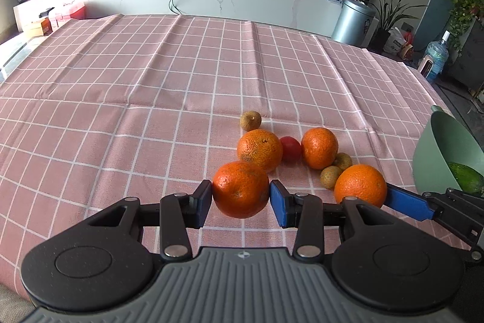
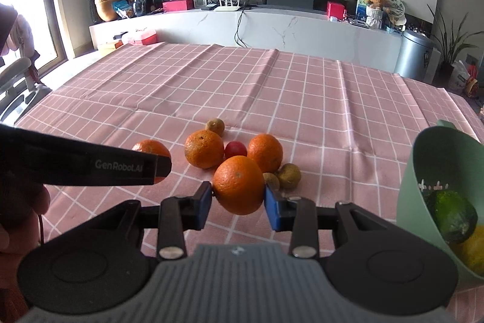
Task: Organize fruits
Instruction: 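Carry both oranges with the left and right tools into the green colander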
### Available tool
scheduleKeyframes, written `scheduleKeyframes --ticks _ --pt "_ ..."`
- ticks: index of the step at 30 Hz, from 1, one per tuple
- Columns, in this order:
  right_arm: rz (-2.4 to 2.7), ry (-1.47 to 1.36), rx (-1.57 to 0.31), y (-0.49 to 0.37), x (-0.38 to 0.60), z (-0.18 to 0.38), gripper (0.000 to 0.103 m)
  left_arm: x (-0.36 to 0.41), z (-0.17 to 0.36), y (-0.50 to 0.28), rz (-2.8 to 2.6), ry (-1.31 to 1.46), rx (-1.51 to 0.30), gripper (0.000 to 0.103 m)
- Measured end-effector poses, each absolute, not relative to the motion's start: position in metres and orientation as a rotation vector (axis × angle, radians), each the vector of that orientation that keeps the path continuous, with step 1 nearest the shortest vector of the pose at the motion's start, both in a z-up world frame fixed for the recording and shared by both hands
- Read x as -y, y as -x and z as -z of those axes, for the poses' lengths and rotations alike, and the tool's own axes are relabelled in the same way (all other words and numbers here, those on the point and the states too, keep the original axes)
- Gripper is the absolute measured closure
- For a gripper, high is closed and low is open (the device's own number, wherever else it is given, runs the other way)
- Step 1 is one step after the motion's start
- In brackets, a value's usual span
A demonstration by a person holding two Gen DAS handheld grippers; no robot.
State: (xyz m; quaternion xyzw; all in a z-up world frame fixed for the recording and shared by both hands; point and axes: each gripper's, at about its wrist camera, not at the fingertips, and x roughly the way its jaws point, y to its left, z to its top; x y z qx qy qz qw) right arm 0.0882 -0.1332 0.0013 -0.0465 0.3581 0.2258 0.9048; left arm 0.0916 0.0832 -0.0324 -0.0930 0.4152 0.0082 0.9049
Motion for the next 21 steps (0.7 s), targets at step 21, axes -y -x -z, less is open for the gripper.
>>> scheduleKeyframes --ticks 21 --pt "-0.271 -0.041 -0.705 -0.036 0.273 -0.055 0.069 0.046 -0.028 -0.087 0.300 0.066 -0.786 0.056"
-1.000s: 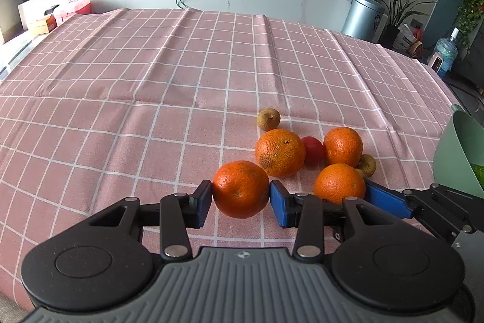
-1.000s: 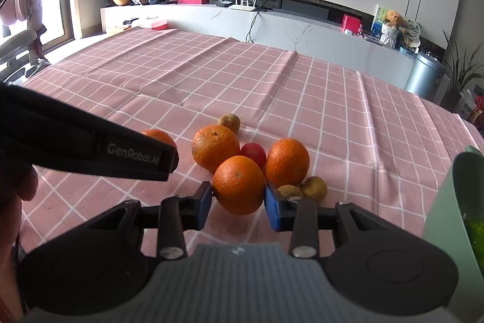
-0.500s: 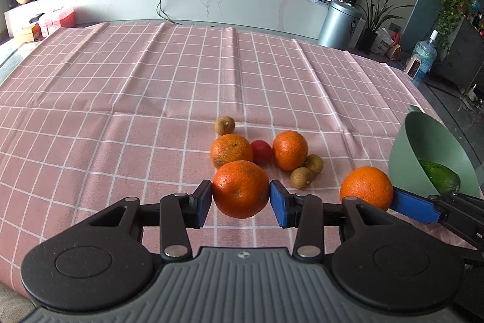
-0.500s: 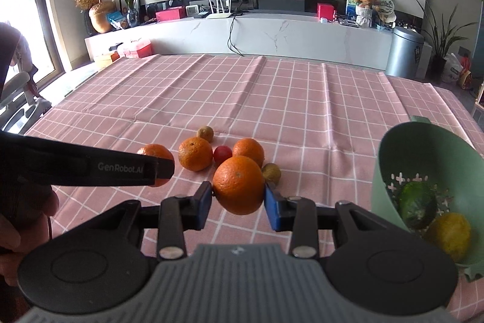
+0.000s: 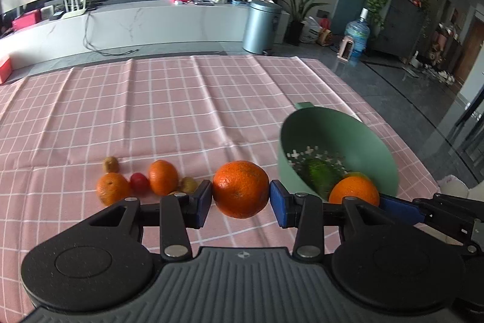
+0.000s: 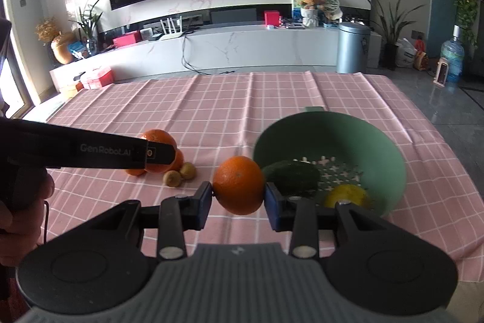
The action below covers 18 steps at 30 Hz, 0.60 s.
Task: Organize fruits
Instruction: 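Carry both oranges with the left and right tools into the green colander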
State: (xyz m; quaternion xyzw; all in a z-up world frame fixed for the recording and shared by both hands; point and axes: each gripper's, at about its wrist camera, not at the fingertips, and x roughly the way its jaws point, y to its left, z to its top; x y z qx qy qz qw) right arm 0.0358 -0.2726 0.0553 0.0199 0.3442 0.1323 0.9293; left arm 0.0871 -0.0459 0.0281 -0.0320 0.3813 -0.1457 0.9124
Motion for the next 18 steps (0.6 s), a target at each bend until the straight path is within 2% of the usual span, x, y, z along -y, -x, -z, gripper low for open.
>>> scheduleKeyframes --ticks 7,18 --pt "-0.169 -0.062 -0.722 -0.051 0.323 -0.059 0.069 0.096 -0.030 -0.111 0.409 -0.004 -0.793 0.056" --pt "-0.164 -0.010 -0.787 -0.105 0.346 -0.045 0.069 0.141 -0.017 -0.166 0.472 -0.090 -0.874 0.056"
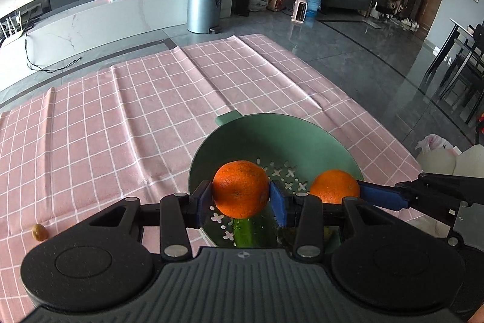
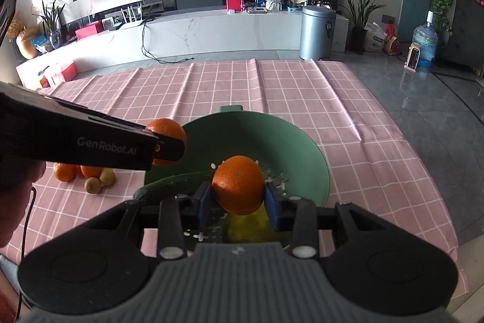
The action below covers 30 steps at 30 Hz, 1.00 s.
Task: Organize fruits
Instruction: 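Carry both oranges with the left and right tools into the green colander, then open both tools to drop the oranges and withdraw from the colander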
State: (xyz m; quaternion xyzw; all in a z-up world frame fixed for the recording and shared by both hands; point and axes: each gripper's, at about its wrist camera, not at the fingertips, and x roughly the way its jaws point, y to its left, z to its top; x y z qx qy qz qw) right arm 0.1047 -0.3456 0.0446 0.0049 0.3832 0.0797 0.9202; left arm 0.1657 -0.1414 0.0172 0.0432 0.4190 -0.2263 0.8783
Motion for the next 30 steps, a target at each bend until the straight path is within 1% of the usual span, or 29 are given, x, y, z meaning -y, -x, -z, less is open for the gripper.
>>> scheduleKeyframes --ticks 14,23,30 --pt "-0.175 0.095 -0.907 -0.162 0.349 -0.006 0.069 0.162 0.014 -0.207 0.504 -0.152 -0.981 0.056" --pt "-0.202 0.152 -0.944 -0.176 0.340 0.011 0.069 0.171 0.025 -0.219 0.513 -0.199 -0.991 0.056" --pt "-0.196 0.174 -0.965 -0.185 0.335 0.019 0.069 0.174 0.032 -0.227 0.486 -0.179 -1.004 0.056"
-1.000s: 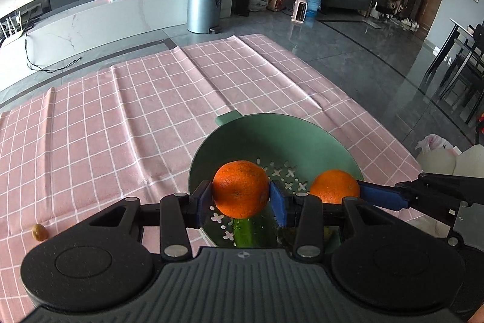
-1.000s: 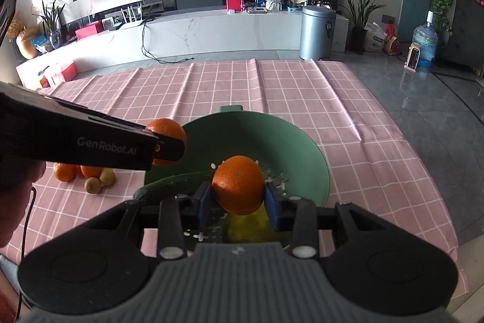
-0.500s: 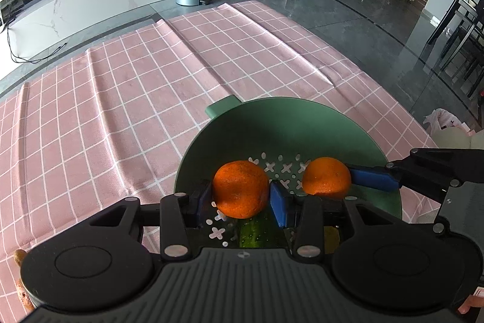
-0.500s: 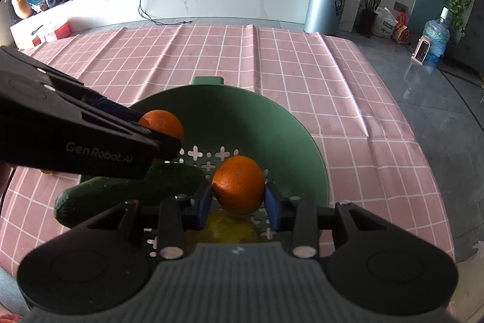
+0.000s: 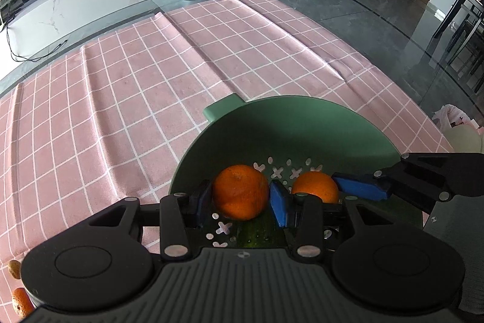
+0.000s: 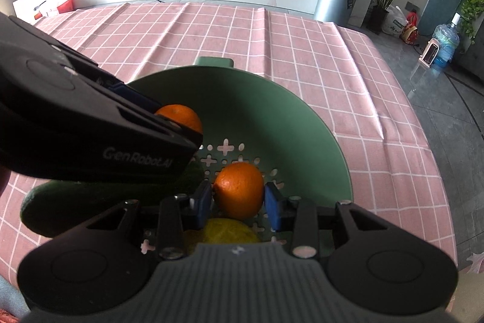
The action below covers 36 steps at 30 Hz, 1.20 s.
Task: Organize fruits
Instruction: 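Open both tools to drop the oranges and withdraw from the colander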
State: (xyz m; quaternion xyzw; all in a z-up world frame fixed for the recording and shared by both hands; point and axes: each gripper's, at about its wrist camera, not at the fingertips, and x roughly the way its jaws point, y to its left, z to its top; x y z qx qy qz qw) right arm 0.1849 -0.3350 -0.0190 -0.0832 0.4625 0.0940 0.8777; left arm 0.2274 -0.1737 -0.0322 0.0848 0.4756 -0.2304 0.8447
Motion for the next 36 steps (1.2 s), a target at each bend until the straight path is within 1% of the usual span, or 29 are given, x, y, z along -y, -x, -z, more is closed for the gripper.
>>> scheduleKeyframes --ticks 8,14,17,22,24,27,31,33,36 --pt "-0.195 0.191 -0.981 -0.184 0.330 0.020 0.069 0.177 0.034 -0.225 0.493 -0.202 -1.007 0.056" --pt "-0.189 0.202 -0.975 -0.180 0.328 0.017 0.066 0.175 0.029 -0.220 0.492 -0.208 -0.992 0.049" --pt "-0.168 0.202 -0.960 -0.175 0.329 0.011 0.054 0.175 0.023 -0.213 0.497 -0.216 -0.975 0.047" --pt "-0.148 0.217 -0.913 -0.164 0.326 -0.005 0.048 0.173 0.007 -0.200 0.500 -0.219 -0.930 0.045" --pt "-0.134 0.232 -0.888 -0.158 0.324 -0.011 0.043 0.171 0.000 -0.193 0.494 -0.223 -0.906 0.045" --pt "-0.122 0.213 -0.863 -0.147 0.322 -0.021 0.041 0.165 -0.009 -0.183 0.487 -0.215 -0.879 0.044" --pt "-0.115 0.151 -0.836 -0.132 0.320 -0.033 0.040 0.155 -0.021 -0.169 0.468 -0.205 -0.851 0.044" --pt "-0.113 0.117 -0.819 -0.124 0.317 -0.040 0.036 0.147 -0.027 -0.162 0.446 -0.202 -0.839 0.043" --pt "-0.115 0.060 -0.793 -0.111 0.312 -0.049 0.035 0.133 -0.034 -0.150 0.428 -0.195 -0.822 0.043"
